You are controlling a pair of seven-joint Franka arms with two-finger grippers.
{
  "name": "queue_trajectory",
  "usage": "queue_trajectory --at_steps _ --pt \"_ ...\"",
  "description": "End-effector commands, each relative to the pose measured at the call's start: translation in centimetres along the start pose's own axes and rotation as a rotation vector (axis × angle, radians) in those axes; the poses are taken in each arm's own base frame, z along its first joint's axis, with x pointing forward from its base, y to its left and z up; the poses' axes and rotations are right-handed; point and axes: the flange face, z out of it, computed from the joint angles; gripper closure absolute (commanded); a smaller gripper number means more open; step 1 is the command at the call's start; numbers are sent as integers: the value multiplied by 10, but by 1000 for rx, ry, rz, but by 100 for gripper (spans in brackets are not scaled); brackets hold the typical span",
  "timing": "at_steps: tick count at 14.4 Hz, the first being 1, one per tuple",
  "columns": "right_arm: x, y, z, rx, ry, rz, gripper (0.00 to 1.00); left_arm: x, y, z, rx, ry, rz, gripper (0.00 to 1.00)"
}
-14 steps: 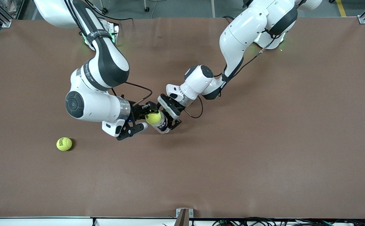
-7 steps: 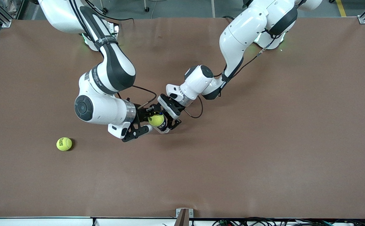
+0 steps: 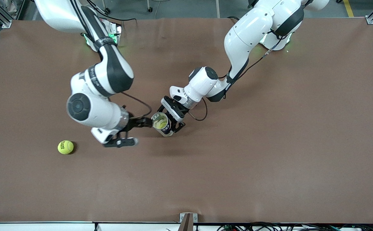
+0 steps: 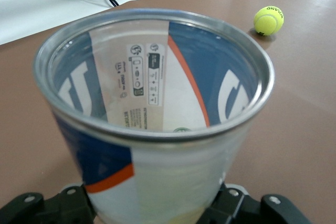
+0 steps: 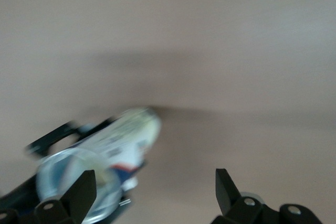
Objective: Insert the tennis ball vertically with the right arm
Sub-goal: 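Move the right gripper to the Roland Garros ball and grasp it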
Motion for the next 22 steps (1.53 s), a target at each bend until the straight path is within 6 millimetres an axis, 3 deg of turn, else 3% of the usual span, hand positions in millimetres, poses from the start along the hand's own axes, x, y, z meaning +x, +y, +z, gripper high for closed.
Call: queue_trajectory --at_steps 1,3,5,8,10,12,16,22 --pt "22 100 -18 -110 6 103 0 -1 1 2 8 8 -8 23" --pt "38 176 -19 -198 19 170 0 1 1 1 9 11 -9 22" --pt "49 246 -3 -237 1 226 0 1 1 1 9 11 -7 22" --pt "54 320 23 -229 -42 84 0 1 1 1 8 11 -6 22" --pt "52 354 42 -221 -83 43 0 1 1 1 8 11 -6 22" --pt "47 369 68 -209 -121 61 0 1 1 1 8 11 -6 22" --pt "36 369 109 -175 -104 68 0 1 0 1 9 12 -7 22" --pt "41 368 120 -183 -66 61 0 1 0 1 10 12 -7 22"
